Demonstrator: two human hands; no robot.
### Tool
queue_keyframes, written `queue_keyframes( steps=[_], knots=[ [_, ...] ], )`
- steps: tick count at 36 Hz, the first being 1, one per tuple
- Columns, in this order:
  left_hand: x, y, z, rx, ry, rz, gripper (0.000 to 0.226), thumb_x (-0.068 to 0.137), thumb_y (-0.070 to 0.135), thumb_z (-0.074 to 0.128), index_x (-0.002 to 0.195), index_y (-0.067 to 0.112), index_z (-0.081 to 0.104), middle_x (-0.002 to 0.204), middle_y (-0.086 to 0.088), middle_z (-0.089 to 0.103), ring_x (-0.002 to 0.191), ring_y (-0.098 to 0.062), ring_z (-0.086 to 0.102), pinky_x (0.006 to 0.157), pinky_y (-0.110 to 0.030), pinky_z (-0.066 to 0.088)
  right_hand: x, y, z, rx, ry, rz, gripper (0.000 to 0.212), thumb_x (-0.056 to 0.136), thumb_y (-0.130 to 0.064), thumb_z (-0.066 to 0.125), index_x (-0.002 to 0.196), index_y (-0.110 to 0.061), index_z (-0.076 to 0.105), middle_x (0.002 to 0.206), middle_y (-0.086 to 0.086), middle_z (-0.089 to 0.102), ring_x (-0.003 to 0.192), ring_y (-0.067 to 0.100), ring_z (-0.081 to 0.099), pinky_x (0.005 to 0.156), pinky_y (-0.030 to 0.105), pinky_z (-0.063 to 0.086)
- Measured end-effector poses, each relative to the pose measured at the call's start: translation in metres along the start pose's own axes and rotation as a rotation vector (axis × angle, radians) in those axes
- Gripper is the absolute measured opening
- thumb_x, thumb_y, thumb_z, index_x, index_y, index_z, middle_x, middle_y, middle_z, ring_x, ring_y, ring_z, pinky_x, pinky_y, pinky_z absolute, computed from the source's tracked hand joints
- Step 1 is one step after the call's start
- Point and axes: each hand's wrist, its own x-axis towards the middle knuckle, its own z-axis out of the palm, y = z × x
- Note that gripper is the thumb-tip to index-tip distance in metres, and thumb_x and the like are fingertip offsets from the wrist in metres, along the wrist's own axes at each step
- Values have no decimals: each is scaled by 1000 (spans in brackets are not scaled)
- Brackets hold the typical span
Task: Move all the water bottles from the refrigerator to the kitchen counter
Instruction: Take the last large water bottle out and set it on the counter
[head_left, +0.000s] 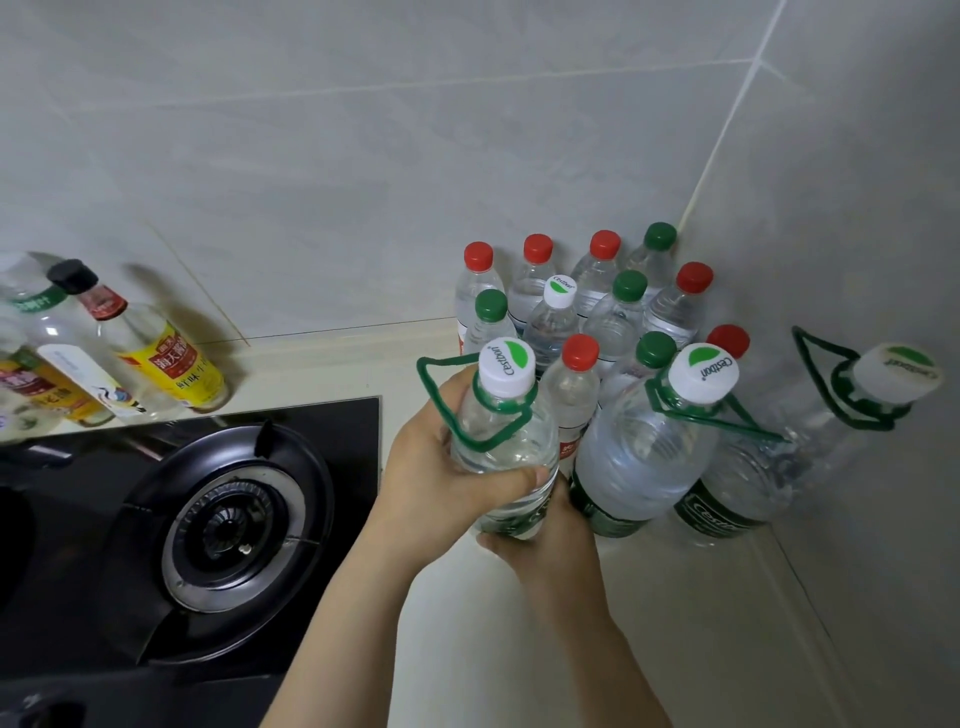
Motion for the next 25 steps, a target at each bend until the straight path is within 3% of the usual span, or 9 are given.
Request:
queue_keyframes(
  steps=[7,12,17,22,25],
  knots=[
    [-4,-3,4,41,-11,13,66,62,-1,85,119,18,59,104,10,70,98,-5,65,82,-17,51,-8,-8,-2,-206,40,100,61,61,-42,83,109,-17,57,98,-4,70,95,19,64,75,26,48],
    [-5,-7,3,47,-5,-11,71,61,6,86,124,21,56,110,7,69,103,-10,65,89,-30,53,-18,-13,-3,-229,66,137,66,66,-45,80,120,-16,57,105,-2,71,98,19,64,77,25,47],
    [-9,-7,5,57,-4,-22,76,60,16,86,128,26,52,114,10,66,107,-8,62,94,-34,51,-29,-17,-13,-211,76,119,52,74,-32,76,119,-14,57,110,4,69,104,25,62,85,33,49],
    [-17,-3,5,87,27,-25,77,60,24,86,126,40,50,115,20,63,107,1,59,91,-24,48,-41,-21,-27,-237,50,121,59,79,-31,74,130,-12,50,121,5,64,112,24,58,92,34,47],
    [-26,-3,0,119,76,-65,73,63,27,87,119,49,45,125,23,55,118,-4,51,93,-23,41,-49,-25,-34,-219,54,111,55,80,-30,73,128,-15,52,120,3,64,111,22,59,93,34,47]
  ],
)
